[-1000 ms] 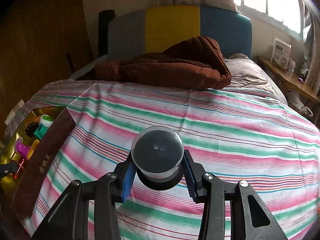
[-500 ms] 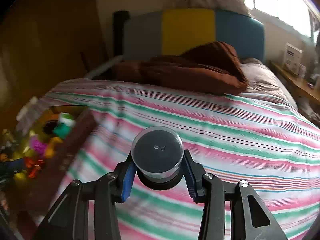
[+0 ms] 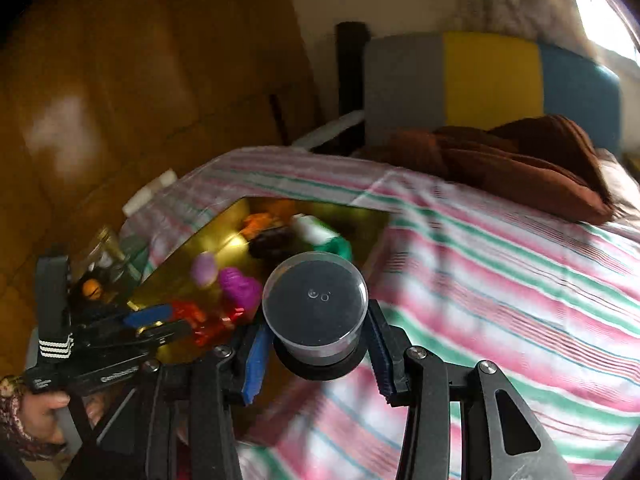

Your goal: Organize rigid objects

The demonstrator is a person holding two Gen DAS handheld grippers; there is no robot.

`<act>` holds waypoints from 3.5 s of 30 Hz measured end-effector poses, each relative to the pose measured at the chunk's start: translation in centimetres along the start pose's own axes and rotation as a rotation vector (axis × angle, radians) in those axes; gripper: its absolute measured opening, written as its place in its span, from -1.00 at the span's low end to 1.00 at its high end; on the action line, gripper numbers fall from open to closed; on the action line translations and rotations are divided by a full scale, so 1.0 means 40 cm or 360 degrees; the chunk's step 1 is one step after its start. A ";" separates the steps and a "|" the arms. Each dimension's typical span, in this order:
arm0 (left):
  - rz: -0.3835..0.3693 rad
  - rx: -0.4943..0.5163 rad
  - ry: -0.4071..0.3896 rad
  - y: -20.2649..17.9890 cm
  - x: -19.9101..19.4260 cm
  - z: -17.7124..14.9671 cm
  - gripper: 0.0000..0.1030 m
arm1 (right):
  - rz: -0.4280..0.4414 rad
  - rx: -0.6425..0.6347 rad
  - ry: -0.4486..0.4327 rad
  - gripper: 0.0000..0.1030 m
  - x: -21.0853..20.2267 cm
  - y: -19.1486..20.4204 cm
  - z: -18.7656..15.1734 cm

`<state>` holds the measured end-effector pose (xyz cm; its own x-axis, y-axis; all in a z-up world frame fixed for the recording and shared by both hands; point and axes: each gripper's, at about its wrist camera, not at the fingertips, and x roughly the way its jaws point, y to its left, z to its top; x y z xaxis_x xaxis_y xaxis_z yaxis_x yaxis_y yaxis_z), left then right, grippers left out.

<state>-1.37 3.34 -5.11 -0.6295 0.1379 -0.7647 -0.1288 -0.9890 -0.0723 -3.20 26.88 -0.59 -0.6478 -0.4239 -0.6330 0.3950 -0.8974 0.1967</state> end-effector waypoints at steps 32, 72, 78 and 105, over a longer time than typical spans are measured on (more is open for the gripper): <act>0.0256 -0.0158 0.0007 0.092 -0.066 0.014 -0.21 | -0.0259 -0.0160 0.0383 -0.13 0.213 0.198 -0.056; 0.0364 -0.0187 0.0079 0.089 -0.078 0.021 -0.21 | -0.0313 0.0060 0.0299 0.32 0.172 0.198 -0.048; 0.0400 -0.0159 0.0048 0.090 -0.090 0.023 -0.21 | -0.0295 0.0105 0.0250 0.49 0.136 0.206 -0.042; 0.0392 -0.0114 0.0020 0.092 -0.136 0.042 -0.22 | -0.0576 0.0097 0.0087 0.99 0.068 0.276 0.008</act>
<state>0.29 -0.98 -0.16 -0.6255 -0.1077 -0.7728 0.0821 -0.9940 0.0721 -0.78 15.77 0.10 -0.7022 -0.0720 -0.7083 0.1061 -0.9943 -0.0042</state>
